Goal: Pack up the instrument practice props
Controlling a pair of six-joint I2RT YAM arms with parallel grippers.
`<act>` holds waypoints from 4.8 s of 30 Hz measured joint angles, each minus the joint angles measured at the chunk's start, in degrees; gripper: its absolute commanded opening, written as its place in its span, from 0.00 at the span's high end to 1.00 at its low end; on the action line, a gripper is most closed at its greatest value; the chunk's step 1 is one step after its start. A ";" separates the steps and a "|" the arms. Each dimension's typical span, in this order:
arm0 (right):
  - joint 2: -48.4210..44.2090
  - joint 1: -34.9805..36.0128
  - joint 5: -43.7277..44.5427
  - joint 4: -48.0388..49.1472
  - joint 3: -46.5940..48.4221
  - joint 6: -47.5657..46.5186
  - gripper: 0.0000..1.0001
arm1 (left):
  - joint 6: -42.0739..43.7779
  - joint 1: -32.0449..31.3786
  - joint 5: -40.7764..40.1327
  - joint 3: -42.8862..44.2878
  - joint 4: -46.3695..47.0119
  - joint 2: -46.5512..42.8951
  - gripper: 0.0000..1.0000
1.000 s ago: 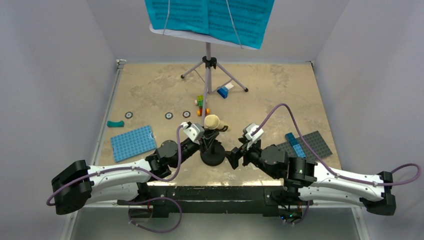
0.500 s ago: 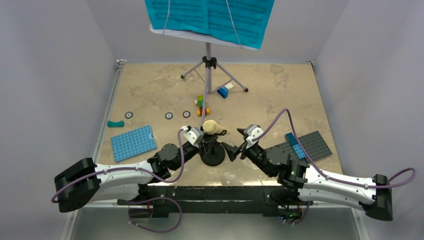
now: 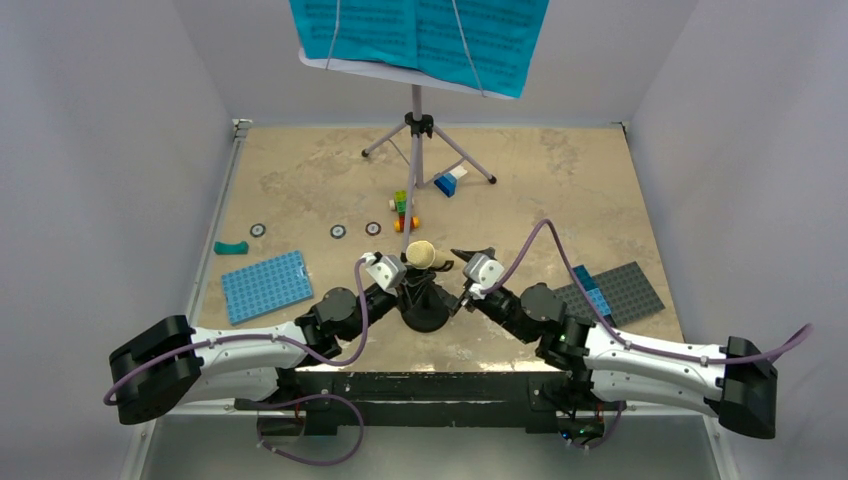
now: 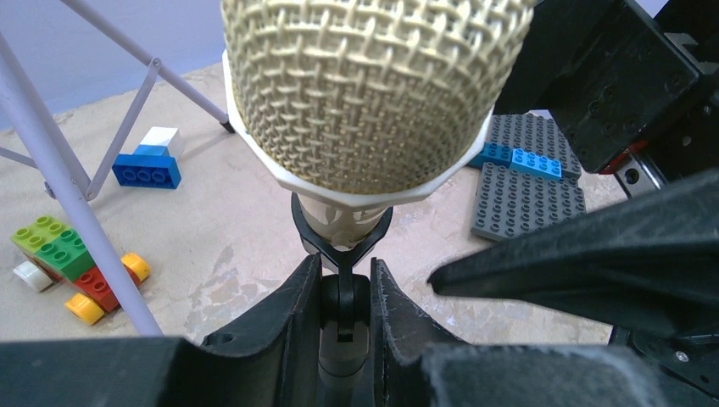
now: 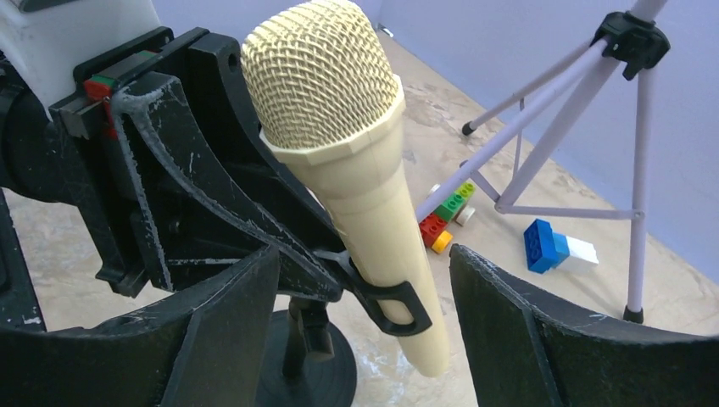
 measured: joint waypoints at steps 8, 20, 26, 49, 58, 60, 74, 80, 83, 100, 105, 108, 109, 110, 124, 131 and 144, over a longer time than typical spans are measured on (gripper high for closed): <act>4.85 -0.87 0.17 3.37 2.38 -2.75 0.32 | -0.26 0.31 1.20 0.28 -0.15 0.70 1.00; 11.32 -2.71 0.07 7.10 3.76 -4.83 0.60 | -0.48 0.31 1.31 0.42 -0.13 1.11 1.00; 12.92 -2.86 0.24 9.27 3.76 -6.62 0.85 | -0.81 0.33 0.74 0.39 -0.13 1.25 1.00; 9.84 -1.44 13.53 6.58 5.31 -14.01 1.00 | -1.95 0.04 0.46 0.74 1.51 3.04 1.00; 1.20 -3.58 25.44 2.84 9.44 -17.42 1.00 | -1.97 -0.02 0.20 0.26 1.77 2.69 0.88; -0.83 -3.58 25.97 -3.06 11.19 -13.81 1.00 | -1.97 -0.09 -0.07 0.20 1.57 2.01 0.72; -9.29 -3.58 25.14 -34.32 14.78 12.37 1.00 | -5.35 -0.57 -1.05 2.36 -17.53 -4.39 0.26; -11.34 -3.61 23.52 -39.30 14.43 19.15 1.00 | -5.46 -0.57 -1.90 3.52 -17.88 -11.43 0.26; -10.84 -4.24 21.46 -42.58 14.40 22.93 1.00 | -5.97 -0.57 -1.95 3.08 -18.25 -12.39 0.27; -7.54 -21.51 -6.05 -50.90 13.20 35.82 1.00 | -14.01 -0.57 -3.41 -9.99 -20.76 -20.94 0.30; -6.16 -22.99 -12.48 -50.95 13.38 37.53 1.00 | -13.88 -0.57 -2.97 -10.01 -16.41 -15.52 0.30; -4.00 -23.87 -15.56 -51.10 13.46 38.38 1.00 | -13.51 -0.57 -2.29 -10.01 -13.81 -11.52 0.30; -3.34 -24.24 -16.63 -51.30 13.46 38.71 1.00 | -13.22 -0.57 -2.01 -10.01 -12.85 -10.27 0.30; -2.91 -24.59 -17.33 -51.52 13.46 39.04 1.00 | -12.92 -0.57 -1.84 -10.01 -12.24 -9.35 0.30; -7.50 -26.93 -38.77 -53.00 17.73 38.99 1.00 | -19.93 -0.55 6.49 -9.16 -28.48 -44.83 0.01; -5.55 -26.86 -50.71 -51.32 29.92 38.29 1.00 | -24.11 -0.46 20.09 2.51 -39.06 -40.57 0.00; 8.68 -18.43 -53.99 -44.13 40.37 40.74 1.00 | -22.88 -0.46 31.76 13.55 -38.86 -29.62 0.00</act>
